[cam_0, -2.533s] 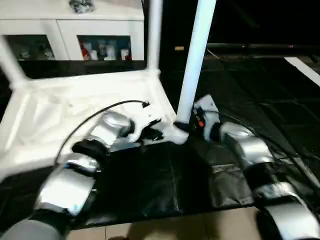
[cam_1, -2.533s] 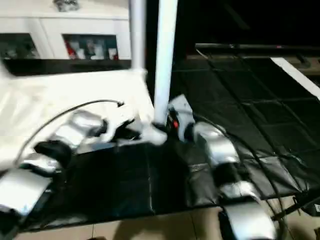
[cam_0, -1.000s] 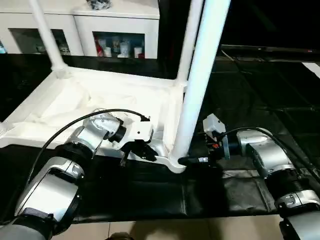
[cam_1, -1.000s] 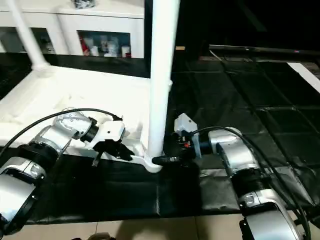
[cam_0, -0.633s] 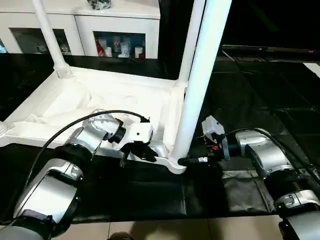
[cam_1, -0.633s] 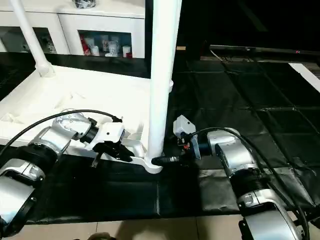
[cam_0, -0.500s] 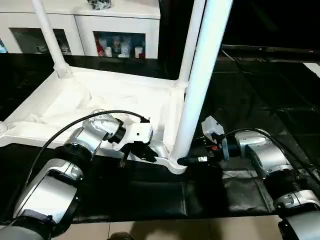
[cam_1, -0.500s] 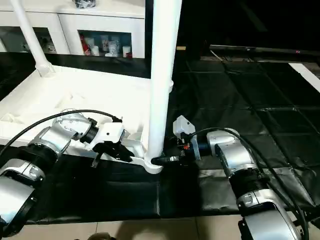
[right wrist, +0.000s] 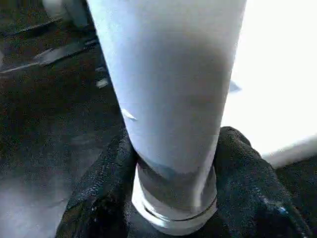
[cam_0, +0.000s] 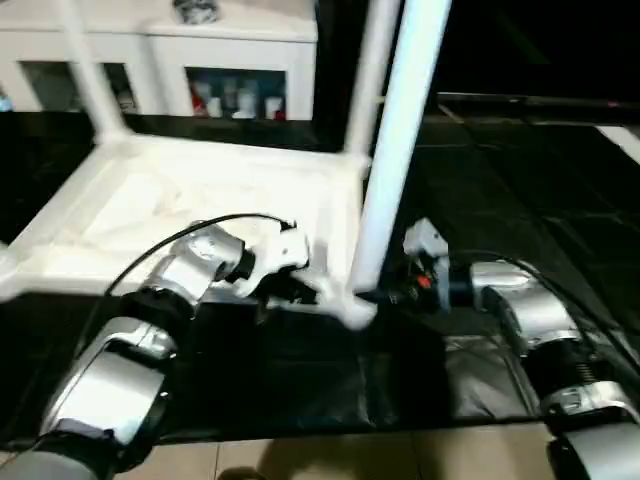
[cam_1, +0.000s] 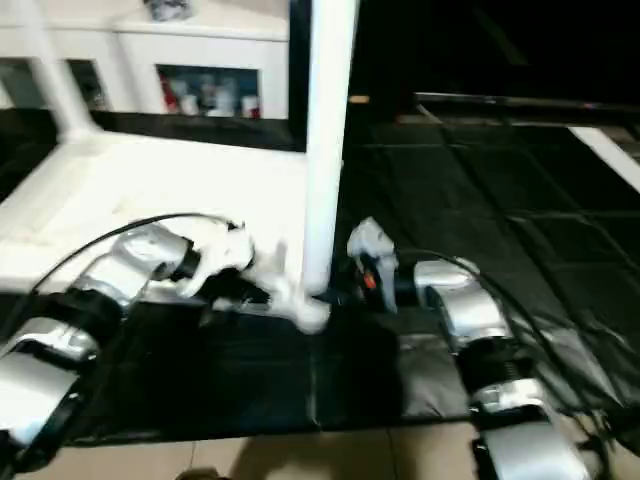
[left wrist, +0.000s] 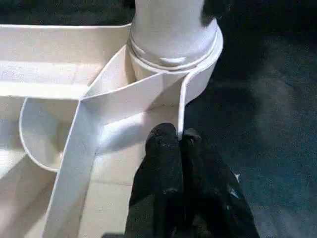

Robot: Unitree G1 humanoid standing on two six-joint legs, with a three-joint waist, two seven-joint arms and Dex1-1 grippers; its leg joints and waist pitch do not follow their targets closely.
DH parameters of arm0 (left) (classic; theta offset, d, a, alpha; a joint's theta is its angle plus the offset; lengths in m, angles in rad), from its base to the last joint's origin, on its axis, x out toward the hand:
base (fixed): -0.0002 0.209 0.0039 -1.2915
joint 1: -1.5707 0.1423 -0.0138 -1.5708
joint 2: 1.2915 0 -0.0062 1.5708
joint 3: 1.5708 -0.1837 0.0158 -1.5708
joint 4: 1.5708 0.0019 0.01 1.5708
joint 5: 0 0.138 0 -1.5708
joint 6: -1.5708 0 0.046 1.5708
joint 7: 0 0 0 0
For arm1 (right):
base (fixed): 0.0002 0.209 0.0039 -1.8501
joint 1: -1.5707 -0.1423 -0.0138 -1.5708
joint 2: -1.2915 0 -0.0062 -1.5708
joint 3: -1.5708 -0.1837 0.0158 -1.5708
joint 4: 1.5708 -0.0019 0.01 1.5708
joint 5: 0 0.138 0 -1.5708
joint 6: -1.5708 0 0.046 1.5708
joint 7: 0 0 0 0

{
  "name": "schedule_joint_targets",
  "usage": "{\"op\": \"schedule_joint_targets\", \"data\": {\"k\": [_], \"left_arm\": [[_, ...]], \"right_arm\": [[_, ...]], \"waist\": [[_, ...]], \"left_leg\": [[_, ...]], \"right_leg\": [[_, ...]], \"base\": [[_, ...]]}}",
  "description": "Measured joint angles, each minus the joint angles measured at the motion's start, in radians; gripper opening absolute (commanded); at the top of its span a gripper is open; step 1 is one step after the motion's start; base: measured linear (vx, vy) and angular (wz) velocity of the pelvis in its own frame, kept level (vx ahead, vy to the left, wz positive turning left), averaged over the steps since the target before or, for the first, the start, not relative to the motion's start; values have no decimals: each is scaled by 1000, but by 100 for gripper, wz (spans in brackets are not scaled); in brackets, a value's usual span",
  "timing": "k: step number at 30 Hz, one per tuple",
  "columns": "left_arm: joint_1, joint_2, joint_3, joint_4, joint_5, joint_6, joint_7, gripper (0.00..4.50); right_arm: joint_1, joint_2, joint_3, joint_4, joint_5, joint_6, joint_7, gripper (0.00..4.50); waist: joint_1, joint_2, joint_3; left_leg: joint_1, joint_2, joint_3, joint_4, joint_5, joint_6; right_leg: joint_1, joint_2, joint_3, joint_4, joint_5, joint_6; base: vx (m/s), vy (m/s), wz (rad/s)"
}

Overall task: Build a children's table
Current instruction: Rotate leg to tighten

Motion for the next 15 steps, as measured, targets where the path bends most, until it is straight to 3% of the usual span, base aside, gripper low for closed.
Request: {"op": "schedule_joint_targets", "data": {"k": [3, 8, 13, 14, 15], "left_arm": [[-28, -64, 31, 43, 2, 79, 139, 0], [-74, -168, 95, 108, 0, 182, 405, 0], [-80, -199, 113, 109, -11, 201, 476, 0], [-80, -199, 113, 108, -11, 201, 476, 0], [-80, -198, 113, 107, -11, 201, 475, 0]], "right_arm": [[-12, 47, -48, 11, -22, 37, -179, 194], [-111, 156, -98, 109, -87, 70, -526, 193], [-147, 190, -113, 145, -102, 65, -642, 193], [-147, 192, -118, 146, -102, 64, -642, 247], [-147, 194, -120, 146, -102, 64, -642, 261]], "waist": [[-13, 0, -1], [-39, 2, -1], [-43, 2, -1], [-43, 2, -1], [-43, 1, -1]], "left_leg": [[1, 0, 0, 0, 0, 0], [-1, 0, -1, -1, 0, 0], [-3, -1, 0, -3, -1, 2], [-3, -1, 0, -4, -1, 2], [-3, -1, 0, -5, -1, 3]], "right_leg": [[0, 0, 0, -1, 0, 1], [-1, 0, 0, -1, 1, 1], [-3, 0, 0, -2, 0, -2], [-3, 0, 0, -2, 0, -2], [-4, 0, 0, -2, -1, -2]], "base": [[0, 0, 0], [0, 0, 0], [0, 0, 0], [0, 0, 0], [0, 0, 0]]}}
